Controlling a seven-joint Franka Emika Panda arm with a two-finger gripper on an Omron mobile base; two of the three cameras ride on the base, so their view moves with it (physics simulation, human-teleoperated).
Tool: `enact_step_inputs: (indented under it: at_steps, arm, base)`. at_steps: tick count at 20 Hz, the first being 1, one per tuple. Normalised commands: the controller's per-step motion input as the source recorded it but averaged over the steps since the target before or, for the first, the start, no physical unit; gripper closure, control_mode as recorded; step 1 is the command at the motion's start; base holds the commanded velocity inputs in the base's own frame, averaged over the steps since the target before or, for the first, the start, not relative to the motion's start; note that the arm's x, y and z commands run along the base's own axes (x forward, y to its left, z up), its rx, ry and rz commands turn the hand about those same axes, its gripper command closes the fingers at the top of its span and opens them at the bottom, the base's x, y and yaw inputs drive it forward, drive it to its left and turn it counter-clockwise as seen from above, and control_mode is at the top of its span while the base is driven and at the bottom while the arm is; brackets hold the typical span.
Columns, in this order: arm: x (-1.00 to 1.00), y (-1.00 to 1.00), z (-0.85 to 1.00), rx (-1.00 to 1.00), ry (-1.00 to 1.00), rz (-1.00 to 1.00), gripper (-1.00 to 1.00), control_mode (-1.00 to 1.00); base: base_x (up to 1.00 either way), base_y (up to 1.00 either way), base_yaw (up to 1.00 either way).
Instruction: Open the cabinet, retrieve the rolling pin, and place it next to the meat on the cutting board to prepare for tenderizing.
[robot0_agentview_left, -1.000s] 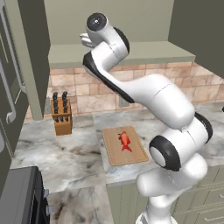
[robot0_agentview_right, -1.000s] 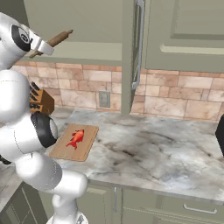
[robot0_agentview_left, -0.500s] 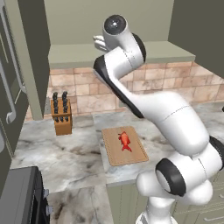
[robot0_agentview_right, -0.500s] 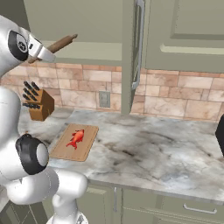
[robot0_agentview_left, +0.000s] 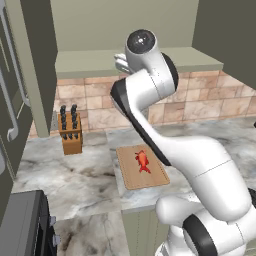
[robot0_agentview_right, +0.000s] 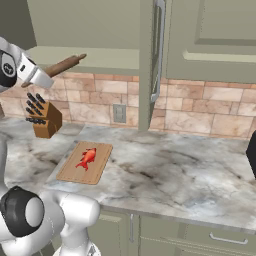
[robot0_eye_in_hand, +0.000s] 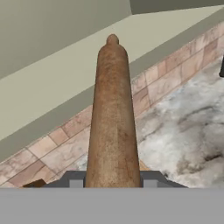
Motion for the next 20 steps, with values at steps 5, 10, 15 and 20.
enact_step_inputs:
  at_steps: [5,10,15,20]
  arm:
    - [-0.64,0.00,-0.33,0.01,0.01,-0.09,1.00,-1.00]
    - [-0.60,0.00,-0.51,0.00,0.00,-0.10,1.00,-1.00]
    - [-0.45,0.00,-0.51,0.03,0.00,-0.11,1.00,-1.00]
    - [-0.27,-0.07,-0.50,0.03,-0.05,-0.10,1.00,-1.00]
  base:
    - [0.00,0.00,0.00]
    - [0.00,0.00,0.00]
    - [0.00,0.00,0.00]
    - [0.00,0.00,0.00]
